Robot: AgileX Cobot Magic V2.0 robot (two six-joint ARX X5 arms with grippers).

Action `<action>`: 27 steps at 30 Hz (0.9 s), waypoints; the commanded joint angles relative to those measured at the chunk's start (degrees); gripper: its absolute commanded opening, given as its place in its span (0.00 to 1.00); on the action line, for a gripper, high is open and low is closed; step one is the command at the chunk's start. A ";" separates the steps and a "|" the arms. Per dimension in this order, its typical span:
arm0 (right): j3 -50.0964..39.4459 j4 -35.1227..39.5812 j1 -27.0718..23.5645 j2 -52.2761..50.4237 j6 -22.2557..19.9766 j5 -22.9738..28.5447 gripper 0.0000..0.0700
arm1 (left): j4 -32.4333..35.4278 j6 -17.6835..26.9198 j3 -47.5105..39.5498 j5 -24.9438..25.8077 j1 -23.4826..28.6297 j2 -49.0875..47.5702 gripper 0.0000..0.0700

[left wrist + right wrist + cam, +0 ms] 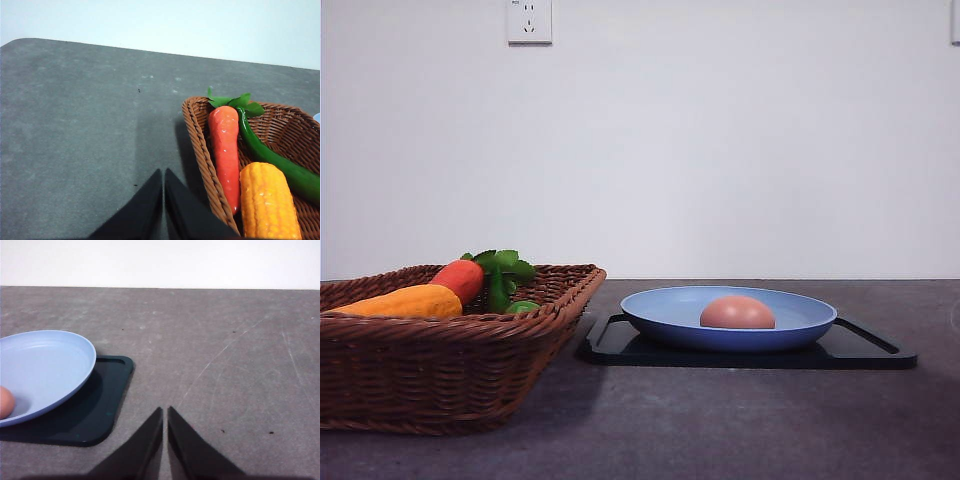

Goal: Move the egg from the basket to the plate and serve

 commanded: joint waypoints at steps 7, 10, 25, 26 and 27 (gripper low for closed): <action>-0.37 0.37 0.02 -0.15 0.22 0.17 0.00 | 0.66 0.07 -1.60 -0.13 0.11 -0.13 0.00; -0.37 0.37 0.02 -0.15 0.22 0.17 0.00 | 0.66 0.07 -1.60 -0.11 0.11 -0.13 0.00; -0.37 0.37 0.02 -0.15 0.22 0.20 0.00 | 0.66 0.07 -1.60 -0.13 0.11 -0.13 0.00; -0.37 0.37 0.02 -0.15 0.22 0.20 0.00 | 0.66 0.07 -1.60 -0.11 0.11 -0.13 0.00; -0.37 0.37 0.02 -0.15 0.22 0.20 0.00 | 0.66 0.07 -1.60 -0.13 0.11 -0.13 0.00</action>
